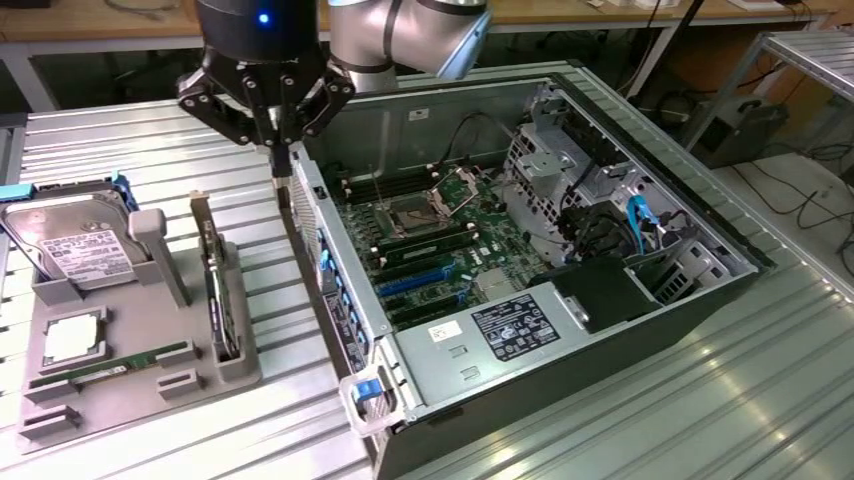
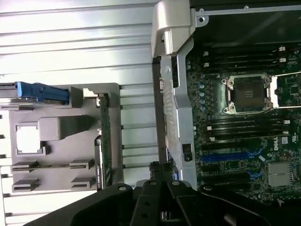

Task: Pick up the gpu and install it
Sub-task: 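Reach for the gpu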

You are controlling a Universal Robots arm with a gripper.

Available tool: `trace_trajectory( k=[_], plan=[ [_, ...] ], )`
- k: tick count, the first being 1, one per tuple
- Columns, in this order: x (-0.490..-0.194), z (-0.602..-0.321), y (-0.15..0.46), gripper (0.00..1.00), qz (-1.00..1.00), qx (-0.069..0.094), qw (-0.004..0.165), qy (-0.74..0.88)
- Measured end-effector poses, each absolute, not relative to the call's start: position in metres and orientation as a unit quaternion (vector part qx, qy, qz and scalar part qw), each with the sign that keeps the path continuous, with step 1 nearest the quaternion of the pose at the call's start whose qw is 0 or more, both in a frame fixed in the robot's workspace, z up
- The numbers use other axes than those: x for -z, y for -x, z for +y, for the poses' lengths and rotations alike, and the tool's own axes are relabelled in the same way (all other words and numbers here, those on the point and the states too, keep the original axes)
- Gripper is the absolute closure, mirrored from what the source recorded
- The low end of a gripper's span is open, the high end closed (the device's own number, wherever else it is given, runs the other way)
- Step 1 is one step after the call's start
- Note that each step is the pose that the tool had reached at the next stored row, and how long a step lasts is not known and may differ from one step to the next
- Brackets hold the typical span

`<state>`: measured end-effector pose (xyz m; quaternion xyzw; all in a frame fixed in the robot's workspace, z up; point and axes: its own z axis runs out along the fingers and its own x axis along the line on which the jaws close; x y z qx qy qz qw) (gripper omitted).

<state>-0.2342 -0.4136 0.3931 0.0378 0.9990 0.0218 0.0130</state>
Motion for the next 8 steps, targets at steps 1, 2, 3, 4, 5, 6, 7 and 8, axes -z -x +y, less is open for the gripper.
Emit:
trace_trajectory(
  k=[1,2,3,4,5,6,7,8],
  plan=[
    [-0.393,-0.414,0.239,0.89,0.999,-0.022,0.013,-0.038],
    [-0.393,-0.415,0.243,0.89,0.999,-0.022,0.013,-0.038],
    [-0.392,-0.415,0.248,0.89,0.999,-0.022,0.013,-0.038],
    [-0.392,-0.415,0.251,0.89,0.999,-0.022,0.013,-0.038],
    [-0.390,-0.415,0.258,0.89,0.999,-0.022,0.013,-0.038],
    [-0.389,-0.415,0.262,0.89,0.999,-0.022,0.013,-0.038],
    [-0.388,-0.415,0.268,0.89,0.999,-0.022,0.013,-0.038],
    [-0.386,-0.415,0.274,0.89,0.999,-0.022,0.013,-0.038]
  ],
)
